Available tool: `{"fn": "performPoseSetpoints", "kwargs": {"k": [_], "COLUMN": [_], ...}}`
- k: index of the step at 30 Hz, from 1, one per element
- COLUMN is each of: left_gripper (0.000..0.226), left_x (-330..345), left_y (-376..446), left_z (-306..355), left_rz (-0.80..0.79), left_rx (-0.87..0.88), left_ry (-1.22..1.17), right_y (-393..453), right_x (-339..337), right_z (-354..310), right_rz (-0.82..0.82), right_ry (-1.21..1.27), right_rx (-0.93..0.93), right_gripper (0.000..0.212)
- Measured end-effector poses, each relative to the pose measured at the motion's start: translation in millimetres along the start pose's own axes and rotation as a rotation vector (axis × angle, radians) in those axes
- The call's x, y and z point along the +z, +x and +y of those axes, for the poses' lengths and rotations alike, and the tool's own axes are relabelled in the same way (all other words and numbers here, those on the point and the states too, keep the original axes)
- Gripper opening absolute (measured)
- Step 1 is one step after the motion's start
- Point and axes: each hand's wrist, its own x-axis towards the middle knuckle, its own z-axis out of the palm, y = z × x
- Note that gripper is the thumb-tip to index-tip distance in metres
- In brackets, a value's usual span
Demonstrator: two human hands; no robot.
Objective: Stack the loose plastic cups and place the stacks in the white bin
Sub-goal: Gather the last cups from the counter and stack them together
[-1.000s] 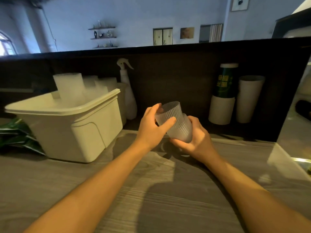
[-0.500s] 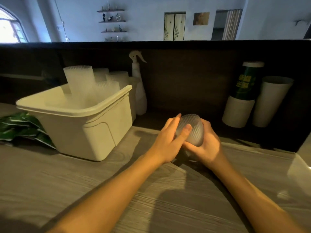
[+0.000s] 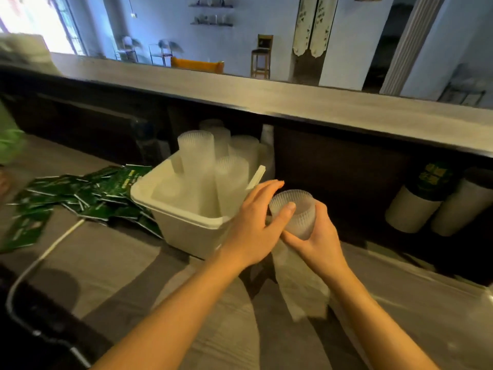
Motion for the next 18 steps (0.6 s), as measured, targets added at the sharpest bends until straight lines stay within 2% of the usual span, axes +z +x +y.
{"fn": "performPoseSetpoints", "kwargs": {"k": [3, 6, 9, 11, 13, 18], "left_gripper": [0.040, 0.030, 0.029, 0.039, 0.055, 0.091], "left_x": [-32.7, -64.3, -95.9, -111.3, -121.5, -133.0], "left_y": [0.6, 10.4, 31.4, 48.8, 65.7, 96.0], "left_z": [13.5, 25.7, 17.5, 0.1, -18.7, -57.3], "left_rz": [0.050, 0.173, 0.311, 0.384, 0.387, 0.200], "left_rx": [-0.044, -0.012, -0.102, -0.197, -0.296, -0.524], "left_ry": [-0.134, -0.085, 0.001, 0.121, 0.264, 0.448], "right_y": [2.2, 3.7, 4.8, 7.7, 13.0, 32.7], "right_x": [-0.3, -5.0, -9.4, -10.0, -9.2, -4.1], "right_z": [-22.6, -42.6, -63.4, -74.5, -79.9, -82.3], "right_rz": [-0.008, -0.007, -0.026, -0.043, -0.058, -0.124], "right_ry": [-0.015, -0.029, -0.018, -0.012, -0.013, 0.023], "right_rx": [0.029, 0.041, 0.049, 0.050, 0.047, 0.033], "right_gripper": [0.075, 0.075, 0.076, 0.077, 0.077, 0.076]}}
